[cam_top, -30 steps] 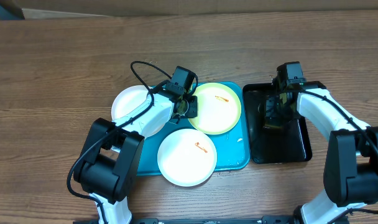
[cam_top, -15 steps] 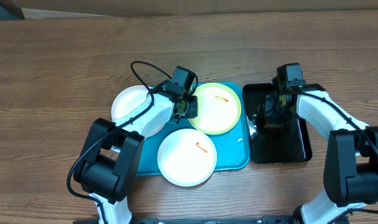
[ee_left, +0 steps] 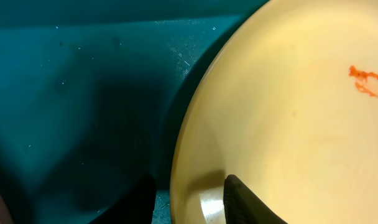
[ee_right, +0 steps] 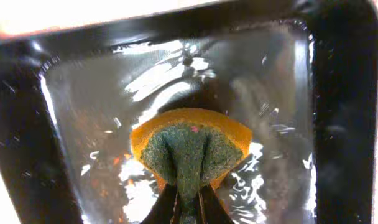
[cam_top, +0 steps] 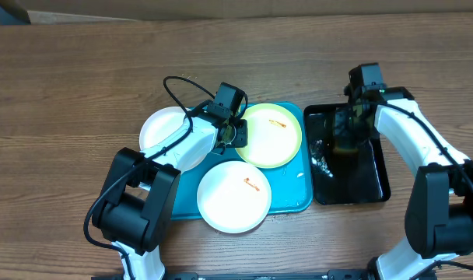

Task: Clean dirty plates on tray and stack at the side
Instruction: 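Lift the sponge with the right gripper out of the black tray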

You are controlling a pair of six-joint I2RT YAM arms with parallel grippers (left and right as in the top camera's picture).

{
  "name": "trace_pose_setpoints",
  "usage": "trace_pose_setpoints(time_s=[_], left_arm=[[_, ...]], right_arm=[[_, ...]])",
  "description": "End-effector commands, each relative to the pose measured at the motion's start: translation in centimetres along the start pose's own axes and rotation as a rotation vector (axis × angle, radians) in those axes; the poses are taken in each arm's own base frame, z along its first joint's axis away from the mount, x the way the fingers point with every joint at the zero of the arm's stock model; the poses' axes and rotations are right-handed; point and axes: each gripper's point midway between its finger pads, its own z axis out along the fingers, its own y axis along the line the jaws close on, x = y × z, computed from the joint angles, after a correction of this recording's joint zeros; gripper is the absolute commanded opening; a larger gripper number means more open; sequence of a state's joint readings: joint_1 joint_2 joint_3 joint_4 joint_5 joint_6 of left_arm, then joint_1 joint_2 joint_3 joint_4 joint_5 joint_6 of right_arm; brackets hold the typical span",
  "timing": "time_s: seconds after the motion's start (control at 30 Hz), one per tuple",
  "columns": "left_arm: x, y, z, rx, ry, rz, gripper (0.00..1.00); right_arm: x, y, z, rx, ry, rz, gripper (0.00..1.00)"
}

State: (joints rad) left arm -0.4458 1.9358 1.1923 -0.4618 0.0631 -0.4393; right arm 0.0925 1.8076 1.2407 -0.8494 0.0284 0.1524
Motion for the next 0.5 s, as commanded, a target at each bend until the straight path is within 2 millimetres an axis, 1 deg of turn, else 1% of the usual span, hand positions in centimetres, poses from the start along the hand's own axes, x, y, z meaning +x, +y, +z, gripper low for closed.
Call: trace_pose_setpoints(time_s=[0.0,0.03,0.07,0.1,0.13,0.17,0.2,0.23,0.27,0.3,0.33,0.37,0.4,0.43,0.47], left_arm=[[0.7,0.3,1.1,-0.023,0.027,-0.002,0.38],[0.7,0.3,1.1,-0.022,0.026,-0.002,0.37],[0.7,0.3,1.1,-0.022,0.026,-0.002,0.35],[0.7,0.3,1.1,-0.022,0.026,-0.002,0.29],[0.7,0.3,1.1,-0.022,0.026,-0.002,0.23],[0.7,0.3,1.1,-0.023,0.025,-0.002,0.17],[0.7,0.3,1.1,-0.023,0.025,-0.002,0.09],[0.6,0.3,1.1,-0.024,0.022,-0.002,0.05],[0.6,0.3,1.1,-0.024,0.02,-0.002,0.04],[0.6,0.3,1.1,-0.023,0.02,-0.002,0.04],[0.6,0.3,1.1,-0.023,0.02,-0.002,0.04],[0.6,0.3,1.1,-0.023,0.019,-0.002,0.04],[0.5,0.3,1.1,-0.022,0.018,-0.002,0.04],[0.5,0.3,1.1,-0.022,0.017,-0.002,0.04],[0.5,0.3,1.1,-0.022,0.017,-0.002,0.04]], right_arm=[[-1.0,-0.2,-0.9,0.043,-0.037,0.03,0.04],[-1.0,-1.6,-1.1,0.127,-0.046,0.038,0.04],[-1.0,-2.2,-1.2,0.161,-0.051,0.061,0.04],[-1.0,-2.3,-1.3,0.171,-0.056,0.095,0.04],[-0.9,-1.8,-1.2,0.141,-0.048,0.096,0.04],[-0.7,-1.1,-1.2,0.107,-0.037,0.058,0.04],[-0.6,-1.2,-1.3,0.117,-0.028,0.029,0.04],[-0.5,-1.9,-1.5,0.155,-0.026,0.039,0.04],[-0.5,-2.2,-1.7,0.175,-0.029,0.08,0.04],[-0.6,-1.5,-1.8,0.133,-0.031,0.125,0.04],[-0.7,-0.4,-1.7,0.076,-0.027,0.108,0.04],[-0.6,1.1,-1.7,0.001,-0.018,0.028,0.04],[-0.6,1.5,-1.7,-0.009,-0.016,-0.023,0.04],[-0.6,0.7,-1.7,0.04,-0.021,-0.032,0.04],[-0.7,-0.3,-1.8,0.094,-0.03,0.009,0.04]])
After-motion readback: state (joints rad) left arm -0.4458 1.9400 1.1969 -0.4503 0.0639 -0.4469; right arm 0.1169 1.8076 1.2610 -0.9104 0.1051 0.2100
